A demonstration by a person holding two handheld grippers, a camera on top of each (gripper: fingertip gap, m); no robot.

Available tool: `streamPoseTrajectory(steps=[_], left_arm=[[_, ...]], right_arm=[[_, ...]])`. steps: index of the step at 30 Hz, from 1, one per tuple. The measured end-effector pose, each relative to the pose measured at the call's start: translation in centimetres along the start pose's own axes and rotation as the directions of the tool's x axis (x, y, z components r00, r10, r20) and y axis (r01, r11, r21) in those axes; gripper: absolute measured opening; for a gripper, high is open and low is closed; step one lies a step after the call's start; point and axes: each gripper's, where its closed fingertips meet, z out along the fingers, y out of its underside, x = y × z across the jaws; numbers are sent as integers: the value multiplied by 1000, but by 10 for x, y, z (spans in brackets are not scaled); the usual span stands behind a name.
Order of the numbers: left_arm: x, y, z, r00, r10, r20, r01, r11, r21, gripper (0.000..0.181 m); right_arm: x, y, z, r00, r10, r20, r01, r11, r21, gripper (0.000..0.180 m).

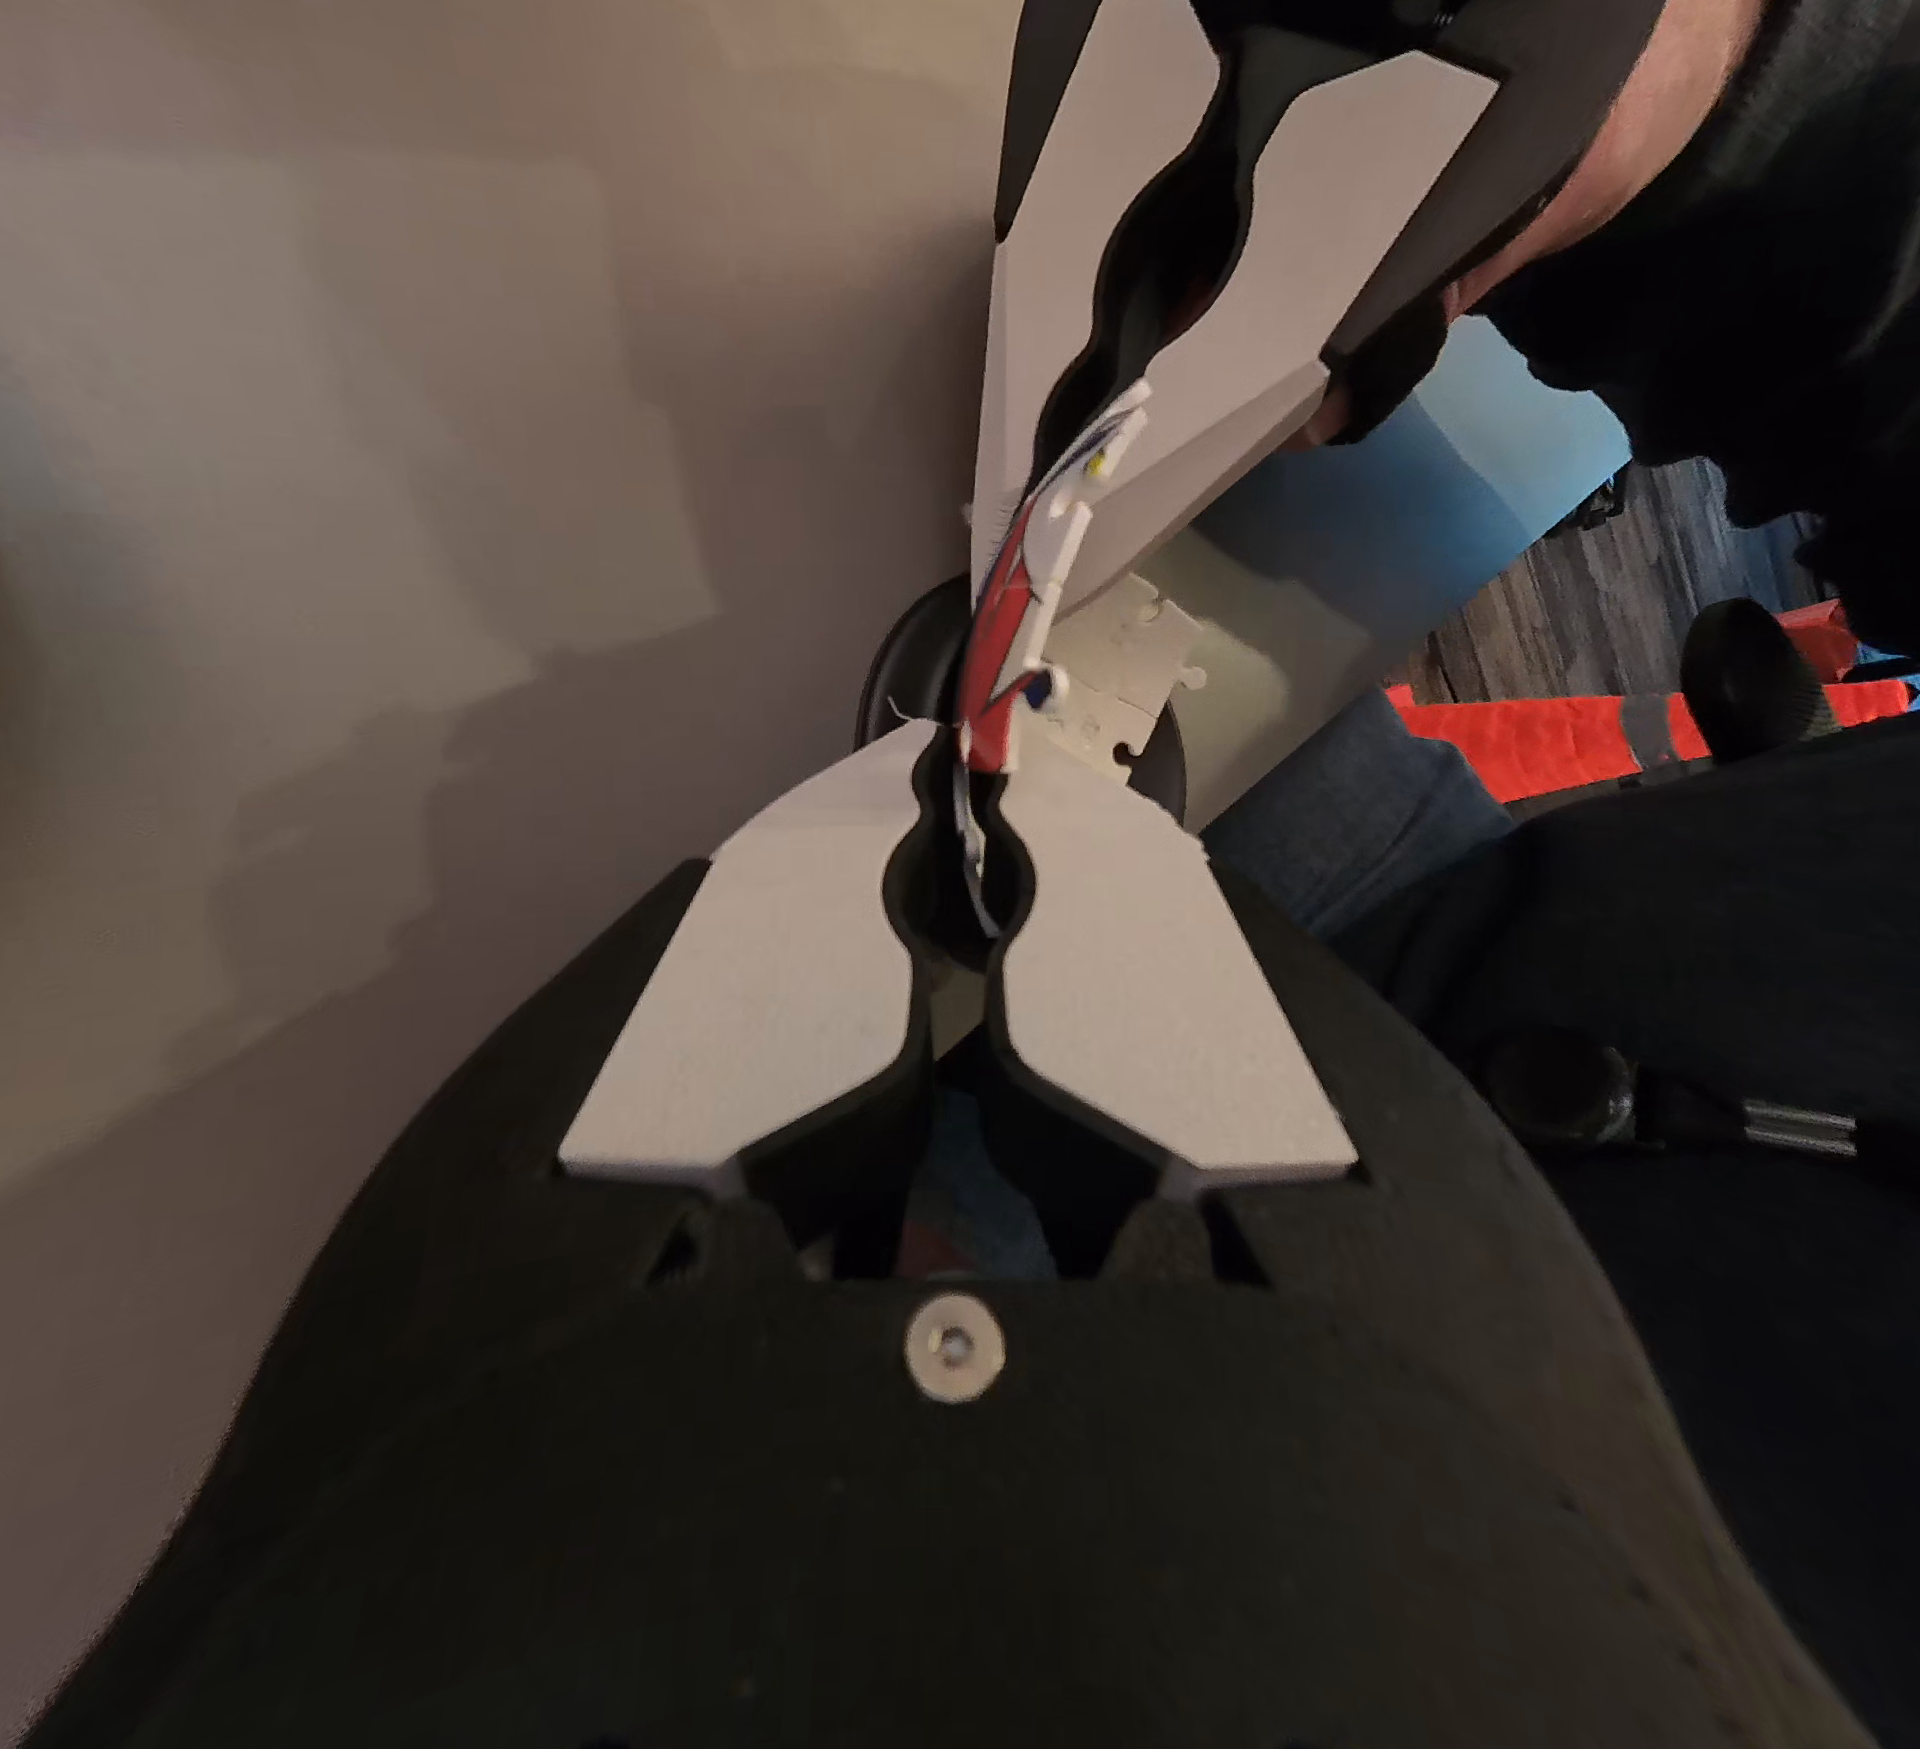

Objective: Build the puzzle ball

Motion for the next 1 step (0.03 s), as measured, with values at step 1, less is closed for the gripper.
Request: streamPoseTrajectory(steps=[1], left_arm=[[1, 1, 0, 1000, 0, -4, 0, 1000, -1, 2]], right_arm=[[0, 0, 0, 1000, 2, 2, -2, 1000, 3, 0]])
